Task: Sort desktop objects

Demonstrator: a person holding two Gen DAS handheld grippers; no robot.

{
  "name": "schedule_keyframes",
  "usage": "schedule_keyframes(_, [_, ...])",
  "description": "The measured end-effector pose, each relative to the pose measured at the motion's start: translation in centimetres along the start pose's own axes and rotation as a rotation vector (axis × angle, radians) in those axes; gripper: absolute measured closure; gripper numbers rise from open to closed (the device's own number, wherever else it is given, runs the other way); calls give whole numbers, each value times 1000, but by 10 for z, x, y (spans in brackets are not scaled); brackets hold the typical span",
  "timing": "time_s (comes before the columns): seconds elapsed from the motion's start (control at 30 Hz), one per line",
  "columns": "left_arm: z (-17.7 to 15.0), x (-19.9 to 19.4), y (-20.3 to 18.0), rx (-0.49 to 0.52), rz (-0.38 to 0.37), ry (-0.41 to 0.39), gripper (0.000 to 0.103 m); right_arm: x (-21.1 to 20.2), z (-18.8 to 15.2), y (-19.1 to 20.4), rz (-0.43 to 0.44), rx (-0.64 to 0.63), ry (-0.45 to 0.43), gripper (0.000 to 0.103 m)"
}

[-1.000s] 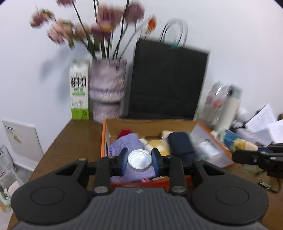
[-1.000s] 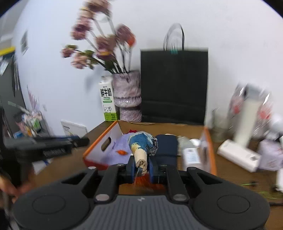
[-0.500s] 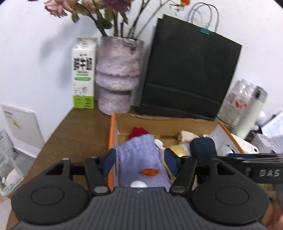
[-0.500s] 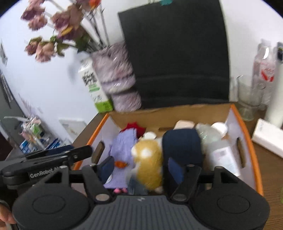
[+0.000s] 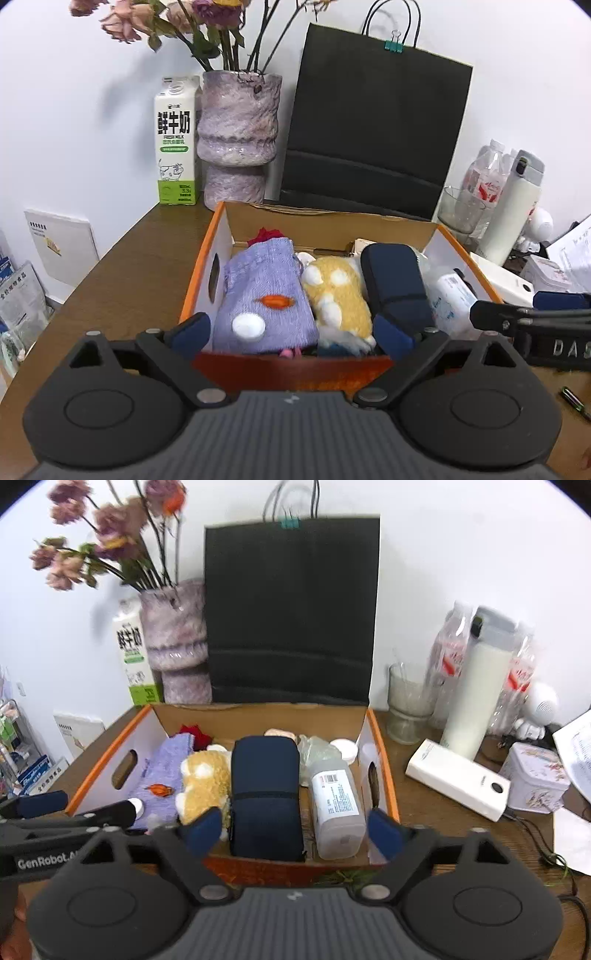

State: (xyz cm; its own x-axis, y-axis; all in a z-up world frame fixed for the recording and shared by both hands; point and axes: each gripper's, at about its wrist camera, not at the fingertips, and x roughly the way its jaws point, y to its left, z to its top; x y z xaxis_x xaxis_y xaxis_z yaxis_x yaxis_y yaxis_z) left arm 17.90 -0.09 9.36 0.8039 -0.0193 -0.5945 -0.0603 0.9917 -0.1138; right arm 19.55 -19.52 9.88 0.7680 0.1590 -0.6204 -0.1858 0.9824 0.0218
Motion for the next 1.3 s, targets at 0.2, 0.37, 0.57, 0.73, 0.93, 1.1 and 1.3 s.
schedule_keyframes(0.2, [-39, -52, 5, 60, -14, -63, 0, -39, -49, 13, 0, -59, -105, 10])
schedule_keyframes(0.37, [-90, -91, 11, 29, -28, -76, 0, -66, -101, 15, 36, -41, -98, 9])
schedule_keyframes(0.57, [-155, -118, 13, 64, -34, -62, 0, -97, -163, 17, 65, -2, -70, 8])
schedule_keyframes(0.73, [-187, -128, 21, 74, -42, -34, 0, -114, -200, 24, 38, -19, -62, 7])
schedule_keyframes(0.93, [-191, -121, 21, 70, -23, 7, 0, -110, -223, 32, 43, 7, -19, 7])
schedule_keyframes(1.1, [-197, -118, 21, 63, -20, 17, 0, -104, -227, 35, 29, 15, 0, 5])
schedule_keyframes(1.3, [-198, -113, 17, 81, -6, 38, 0, -95, -227, 36, -22, 6, 15, 0])
